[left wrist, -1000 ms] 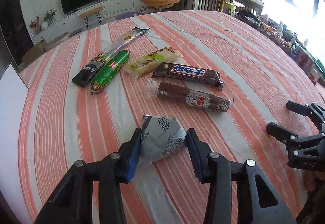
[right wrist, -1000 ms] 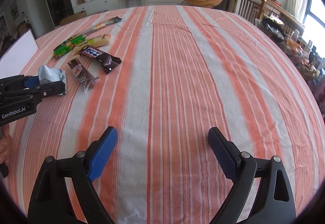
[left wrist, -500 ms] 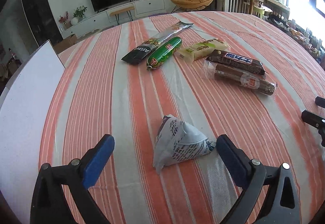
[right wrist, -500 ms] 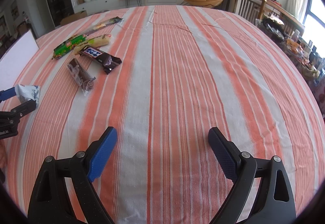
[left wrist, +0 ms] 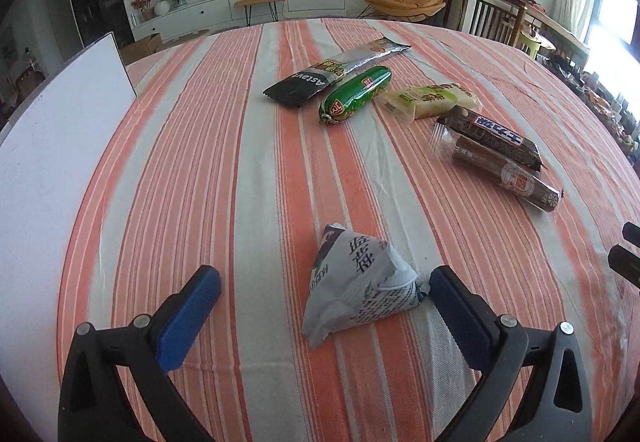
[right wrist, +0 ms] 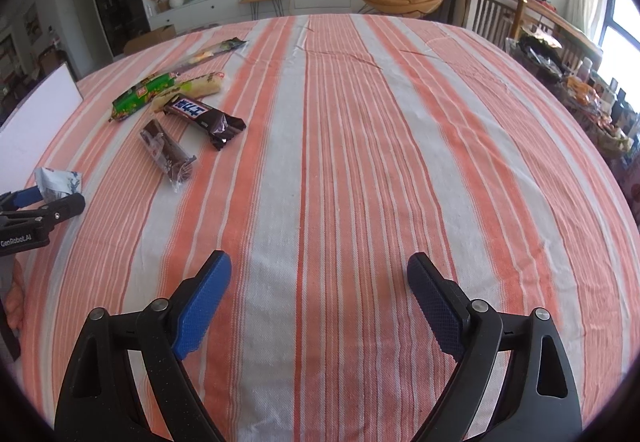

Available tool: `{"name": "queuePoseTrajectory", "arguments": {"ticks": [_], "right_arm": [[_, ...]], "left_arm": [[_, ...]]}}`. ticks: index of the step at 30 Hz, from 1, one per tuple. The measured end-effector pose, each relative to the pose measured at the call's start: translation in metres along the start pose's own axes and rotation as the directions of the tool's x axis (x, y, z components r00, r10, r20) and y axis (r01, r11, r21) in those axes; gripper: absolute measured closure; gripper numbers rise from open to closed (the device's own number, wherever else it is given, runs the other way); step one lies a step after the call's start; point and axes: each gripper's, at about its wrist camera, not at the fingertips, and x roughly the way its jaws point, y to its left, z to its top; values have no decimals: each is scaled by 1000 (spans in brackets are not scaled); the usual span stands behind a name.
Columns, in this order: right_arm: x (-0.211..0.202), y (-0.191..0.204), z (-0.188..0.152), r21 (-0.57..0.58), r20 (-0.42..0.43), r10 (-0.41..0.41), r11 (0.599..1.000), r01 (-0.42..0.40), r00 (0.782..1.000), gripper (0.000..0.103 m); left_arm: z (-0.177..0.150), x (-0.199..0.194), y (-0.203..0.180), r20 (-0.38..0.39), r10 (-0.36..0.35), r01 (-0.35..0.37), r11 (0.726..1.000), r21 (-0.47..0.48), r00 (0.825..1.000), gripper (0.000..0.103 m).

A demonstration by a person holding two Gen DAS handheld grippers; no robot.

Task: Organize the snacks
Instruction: 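Grasp the triangular wrapped snack with the left tool, then grasp the brown sausage stick with the right tool while the left tool holds the triangle snack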

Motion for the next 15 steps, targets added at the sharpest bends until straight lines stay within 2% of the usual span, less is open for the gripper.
{"name": "queuePoseTrajectory", "arguments": {"ticks": [2, 3, 5, 9, 10, 11, 12, 13, 15], "right_arm": [[-8, 21, 20, -83, 32, 102, 992, -99, 994, 12], [-6, 33, 31, -139, 19, 132, 982, -128, 991, 12], [14, 58, 55, -235, -94, 193, 949, -210, 977, 14], [55, 99, 81, -397, -228, 158, 886, -240, 961, 15], [65, 107, 84, -415, -263, 156, 873, -257, 952, 23], [76, 114, 84, -427, -299, 147, 863, -270, 943, 40], [85, 118, 85, -445, -314, 111, 860, -249, 943, 48], [92, 121, 85, -458, -313, 81, 860, -225, 946, 52], [101, 122, 85, -444, -311, 71, 871, -211, 948, 52]], "left_arm": [[1, 0, -1, 0, 0, 0, 1000, 0, 1000, 0], [1, 0, -2, 0, -1, 1, 1000, -1, 1000, 0], [1, -1, -2, 0, -2, 2, 1000, 1, 1000, 0], [-1, -3, 2, 6, -20, 20, 1000, 22, 1000, 5], [-2, -4, 3, 9, -22, 22, 999, 25, 1000, 6], [-4, -6, 5, 11, -23, 23, 999, 26, 1000, 7], [-5, -7, 6, 12, -24, 24, 999, 24, 1000, 7], [-6, -7, 7, 13, -25, 24, 999, 25, 1000, 8], [-7, -8, 8, 14, -27, 27, 999, 32, 1000, 9]]}}
